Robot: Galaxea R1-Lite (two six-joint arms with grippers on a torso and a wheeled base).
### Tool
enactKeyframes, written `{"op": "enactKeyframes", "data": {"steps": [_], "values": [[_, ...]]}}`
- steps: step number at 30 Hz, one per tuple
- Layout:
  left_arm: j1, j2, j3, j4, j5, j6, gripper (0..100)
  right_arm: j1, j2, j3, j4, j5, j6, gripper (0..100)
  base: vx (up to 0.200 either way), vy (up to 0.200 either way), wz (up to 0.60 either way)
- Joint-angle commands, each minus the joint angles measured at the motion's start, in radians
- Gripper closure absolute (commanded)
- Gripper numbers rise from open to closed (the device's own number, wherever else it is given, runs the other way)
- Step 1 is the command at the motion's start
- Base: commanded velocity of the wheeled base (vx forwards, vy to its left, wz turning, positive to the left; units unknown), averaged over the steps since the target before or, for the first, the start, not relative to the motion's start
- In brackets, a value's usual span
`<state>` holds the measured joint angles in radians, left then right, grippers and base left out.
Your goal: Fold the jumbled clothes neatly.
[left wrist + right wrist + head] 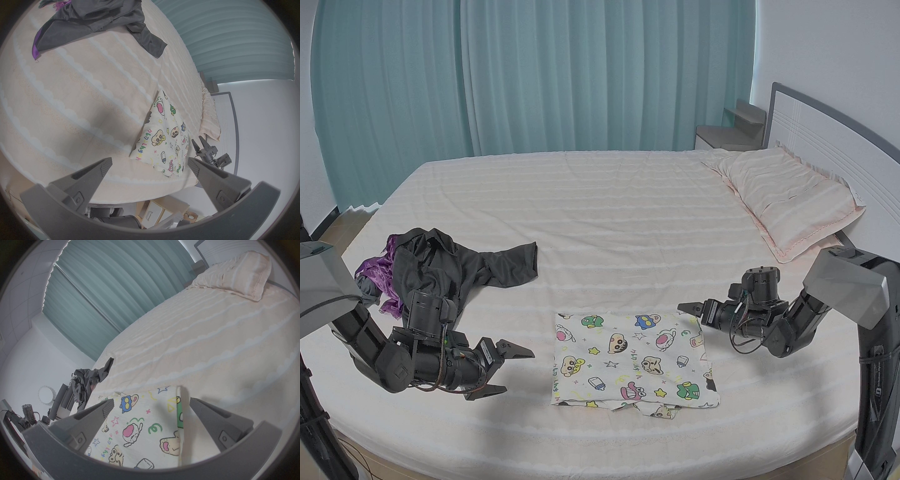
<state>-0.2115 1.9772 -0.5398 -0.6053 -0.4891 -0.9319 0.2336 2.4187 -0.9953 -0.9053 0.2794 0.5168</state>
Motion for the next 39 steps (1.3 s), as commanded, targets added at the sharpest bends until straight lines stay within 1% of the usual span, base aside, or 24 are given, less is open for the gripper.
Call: {"op": "enactKeyframes", "data": {"steps": [1, 5, 8, 9, 12, 13, 18, 22, 28, 39], "values": [[0.0, 0.0, 0.0, -0.002, 0.0, -0.001, 0, 0.012, 0.079, -0.055, 0.011, 0.0, 0.003, 0, 0.0, 0.0, 0.0], [0.0, 0.0, -0.002, -0.002, 0.0, -0.001, 0, 0.015, 0.08, -0.071, 0.016, -0.002, 0.003, 0, 0.0, 0.0, 0.0], [0.0, 0.0, -0.002, -0.002, 0.0, -0.001, 0, 0.021, 0.083, -0.092, 0.042, 0.0, 0.003, 0, 0.0, 0.0, 0.0], [0.0, 0.0, -0.002, -0.002, 0.0, 0.001, 0, 0.024, 0.086, -0.118, 0.075, -0.002, 0.003, 0, 0.0, 0.0, 0.0], [0.0, 0.0, -0.002, -0.002, 0.0, 0.001, 0, 0.032, 0.1, -0.146, 0.091, -0.003, 0.005, 0, 0.0, 0.0, 0.0], [0.0, 0.0, -0.002, -0.002, 0.0, -0.001, 0, 0.033, 0.1, -0.151, 0.092, -0.003, 0.005, 100, 0.0, 0.0, 0.0], [0.0, 0.0, -0.002, -0.002, 0.0, 0.001, 0, 0.03, 0.109, -0.169, 0.097, -0.031, 0.003, 100, 0.0, 0.0, 0.0], [0.0, 0.0, -0.002, -0.002, 0.0, 0.001, 0, 0.021, 0.115, -0.184, 0.121, -0.037, 0.005, 100, 0.0, 0.0, 0.0], [0.0, 0.002, -0.002, -0.002, 0.0, 0.001, 0, -0.01, 0.114, -0.203, 0.123, -0.086, 0.005, 100, 0.0, 0.0, 0.0], [0.0, 0.002, -0.002, -0.002, 0.0, 0.001, 0, -0.028, 0.115, -0.201, 0.118, -0.094, 0.005, 100, 0.0, 0.0, 0.0]]}}
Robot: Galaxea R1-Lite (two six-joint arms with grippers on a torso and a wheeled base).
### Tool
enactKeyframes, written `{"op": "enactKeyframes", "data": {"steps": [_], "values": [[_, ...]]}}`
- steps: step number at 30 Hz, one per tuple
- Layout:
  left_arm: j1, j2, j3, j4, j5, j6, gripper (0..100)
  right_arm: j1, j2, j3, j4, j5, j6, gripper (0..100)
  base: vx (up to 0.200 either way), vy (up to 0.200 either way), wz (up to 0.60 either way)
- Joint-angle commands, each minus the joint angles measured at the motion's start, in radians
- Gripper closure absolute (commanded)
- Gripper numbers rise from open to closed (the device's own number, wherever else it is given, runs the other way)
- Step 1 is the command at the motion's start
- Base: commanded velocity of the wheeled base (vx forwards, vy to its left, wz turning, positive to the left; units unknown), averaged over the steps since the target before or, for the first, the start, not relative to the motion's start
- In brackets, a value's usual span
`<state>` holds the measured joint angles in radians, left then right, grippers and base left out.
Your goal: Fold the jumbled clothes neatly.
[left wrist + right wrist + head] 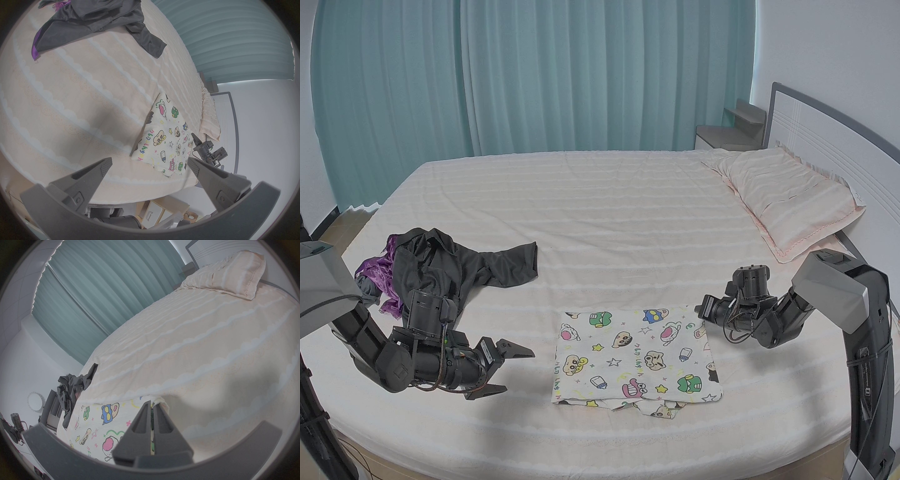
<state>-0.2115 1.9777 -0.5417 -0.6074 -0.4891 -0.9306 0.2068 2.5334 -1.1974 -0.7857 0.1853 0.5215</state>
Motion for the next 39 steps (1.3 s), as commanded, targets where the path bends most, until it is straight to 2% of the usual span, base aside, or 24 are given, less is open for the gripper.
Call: {"op": "enactKeyframes", "data": {"steps": [1, 5, 6, 14, 15, 25, 30, 39], "values": [[0.0, 0.001, 0.0, 0.0, 0.0, 0.001, 0, -0.001, 0.001, 0.002, 0.0, -0.001, 0.0, 100, 0.0, 0.0, 0.0], [0.0, 0.001, 0.0, 0.0, 0.0, 0.0, 0, -0.003, -0.004, 0.006, 0.01, -0.001, 0.0, 100, 0.0, 0.0, 0.0], [0.0, 0.001, 0.0, 0.0, 0.0, 0.0, 0, -0.003, -0.004, 0.009, 0.011, -0.001, 0.0, 0, 0.0, 0.0, 0.0], [0.0, 0.003, 0.0, 0.0, 0.001, 0.001, 0, -0.024, -0.021, 0.039, -0.004, -0.027, 0.012, 0, 0.0, 0.0, 0.0], [0.0, 0.004, -0.001, 0.0, 0.004, 0.001, 0, -0.03, -0.053, 0.073, -0.006, -0.055, 0.023, 0, 0.0, 0.0, 0.0], [0.0, 0.006, -0.003, 0.002, 0.006, -0.002, 0, -0.014, -0.222, 0.352, -0.009, -0.119, 0.046, 0, 0.0, 0.0, 0.0], [0.0, 0.006, -0.004, 0.0, 0.021, -0.007, 0, 0.032, -0.219, 0.421, -0.09, -0.168, 0.129, 0, 0.0, 0.0, 0.0], [-0.005, 0.003, -0.007, 0.0, 0.032, -0.039, 0, 0.059, -0.202, 0.489, -0.138, -0.167, 0.15, 0, 0.022, 0.0, 0.0]]}}
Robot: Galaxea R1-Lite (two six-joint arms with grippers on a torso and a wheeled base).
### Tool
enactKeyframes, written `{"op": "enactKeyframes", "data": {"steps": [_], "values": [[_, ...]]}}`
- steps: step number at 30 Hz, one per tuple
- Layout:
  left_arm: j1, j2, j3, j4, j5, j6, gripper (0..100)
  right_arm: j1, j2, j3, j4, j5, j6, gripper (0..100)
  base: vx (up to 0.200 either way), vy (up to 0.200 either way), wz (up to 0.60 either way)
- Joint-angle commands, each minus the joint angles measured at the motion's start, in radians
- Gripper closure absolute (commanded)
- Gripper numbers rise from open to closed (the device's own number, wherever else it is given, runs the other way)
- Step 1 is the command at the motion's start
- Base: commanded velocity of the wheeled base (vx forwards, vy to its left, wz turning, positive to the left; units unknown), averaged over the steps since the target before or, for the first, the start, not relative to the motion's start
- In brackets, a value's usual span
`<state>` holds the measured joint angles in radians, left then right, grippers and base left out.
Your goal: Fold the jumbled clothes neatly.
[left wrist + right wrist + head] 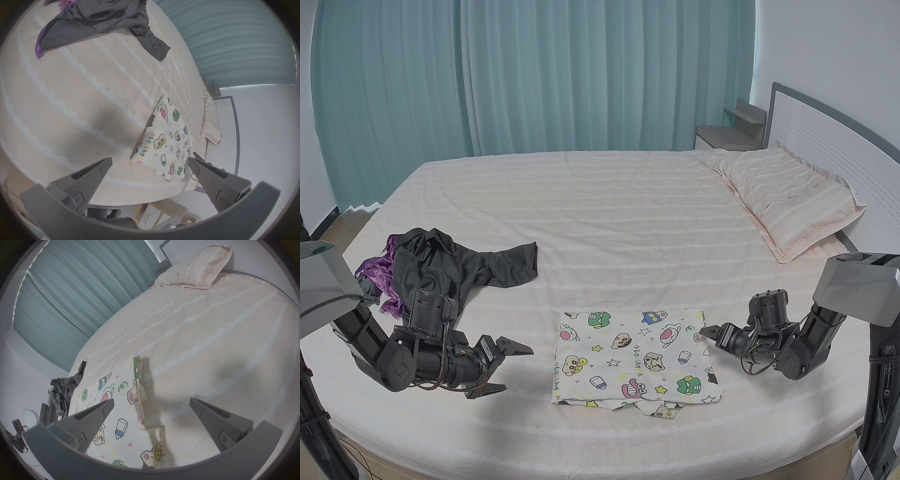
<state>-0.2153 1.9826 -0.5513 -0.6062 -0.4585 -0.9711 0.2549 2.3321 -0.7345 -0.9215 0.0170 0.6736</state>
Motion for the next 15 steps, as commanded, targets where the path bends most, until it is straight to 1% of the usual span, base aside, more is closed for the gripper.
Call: {"op": "enactKeyframes", "data": {"steps": [1, 5, 8, 9, 11, 13, 15], "values": [[-0.001, -0.002, 0.002, -0.001, 0.001, 0.002, 0, 0.01, -0.007, 0.027, -0.002, 0.003, 0.0, 0, 0.2, 0.0, 0.0], [-0.003, -0.002, 0.005, -0.001, 0.004, 0.003, 0, 0.009, -0.01, 0.033, -0.002, 0.006, 0.0, 0, 0.2, 0.0, 0.0], [-0.012, 0.002, 0.008, -0.003, 0.012, 0.011, 0, 0.01, -0.005, 0.037, -0.017, 0.011, -0.002, 0, 0.0, 0.0, 0.0], [-0.027, 0.012, 0.008, -0.001, 0.05, 0.022, 0, 0.01, -0.004, 0.049, -0.039, 0.017, -0.006, 0, 0.0, 0.0, 0.0], [-0.049, 0.035, 0.001, -0.003, 0.101, 0.025, 0, 0.014, 0.0, 0.066, -0.063, 0.038, -0.011, 0, 0.0, 0.0, 0.0], [-0.078, 0.055, -0.004, -0.012, 0.159, 0.025, 0, 0.021, 0.004, 0.089, -0.097, 0.073, -0.016, 0, 0.0, 0.0, 0.0], [-0.093, 0.068, -0.001, -0.038, 0.193, 0.022, 0, 0.027, 0.009, 0.112, -0.131, 0.095, -0.032, 0, 0.0, 0.0, 0.0]]}}
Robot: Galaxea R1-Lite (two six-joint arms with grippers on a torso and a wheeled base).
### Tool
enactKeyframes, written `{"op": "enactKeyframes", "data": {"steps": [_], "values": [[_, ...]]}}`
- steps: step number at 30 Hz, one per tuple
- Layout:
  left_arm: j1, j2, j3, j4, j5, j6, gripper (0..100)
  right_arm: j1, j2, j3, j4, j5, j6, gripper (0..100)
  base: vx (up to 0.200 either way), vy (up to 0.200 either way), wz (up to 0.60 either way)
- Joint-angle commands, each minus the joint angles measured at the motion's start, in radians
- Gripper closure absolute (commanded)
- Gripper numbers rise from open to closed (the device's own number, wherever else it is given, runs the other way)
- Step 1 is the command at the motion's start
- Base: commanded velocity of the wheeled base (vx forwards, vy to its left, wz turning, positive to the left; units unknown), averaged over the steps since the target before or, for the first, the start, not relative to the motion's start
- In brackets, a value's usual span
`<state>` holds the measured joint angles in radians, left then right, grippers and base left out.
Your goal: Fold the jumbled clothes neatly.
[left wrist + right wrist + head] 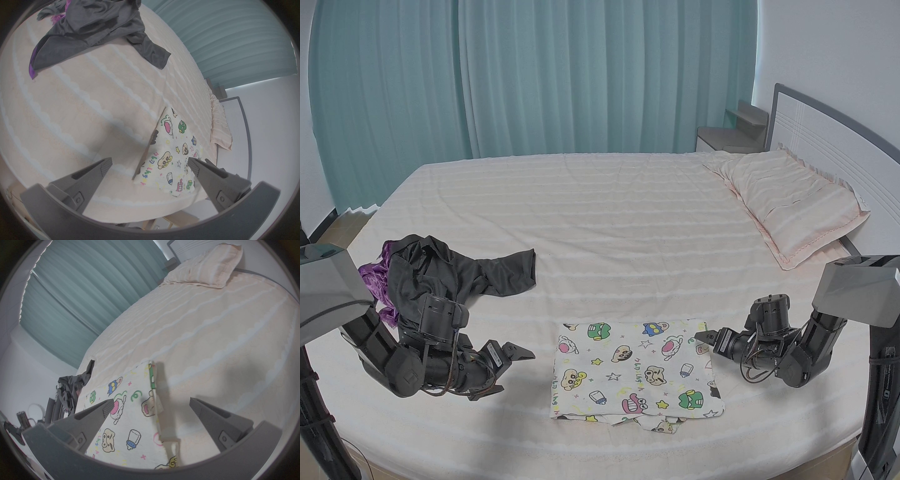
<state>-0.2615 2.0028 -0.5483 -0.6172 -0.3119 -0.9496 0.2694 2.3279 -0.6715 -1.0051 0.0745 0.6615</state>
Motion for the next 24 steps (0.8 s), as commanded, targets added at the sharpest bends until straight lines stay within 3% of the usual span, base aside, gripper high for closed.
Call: {"op": "enactKeyframes", "data": {"steps": [1, 8, 14, 16, 24], "values": [[-0.048, 0.051, -0.001, -0.035, 0.053, -0.001, 0, 0.014, 0.016, 0.056, -0.058, 0.042, -0.029, 0, 0.0, 0.0, 0.0], [-0.074, 0.051, -0.005, -0.045, 0.06, -0.055, 0, 0.028, 0.045, 0.095, -0.138, 0.051, -0.074, 0, 0.0, 0.0, 0.0], [-0.093, 0.051, -0.007, -0.049, 0.062, -0.067, 0, 0.036, 0.047, 0.095, -0.141, 0.08, -0.074, 0, 0.0, -0.2, 0.0], [-0.104, 0.051, -0.007, -0.05, 0.068, -0.066, 0, 0.044, 0.051, 0.093, -0.147, 0.087, -0.074, 0, 0.0, 0.0, 0.0], [-0.139, 0.14, -0.025, -0.07, 0.221, 0.003, 0, 0.088, 0.094, 0.102, -0.204, 0.088, -0.077, 0, 0.0, 0.0, 0.0]]}}
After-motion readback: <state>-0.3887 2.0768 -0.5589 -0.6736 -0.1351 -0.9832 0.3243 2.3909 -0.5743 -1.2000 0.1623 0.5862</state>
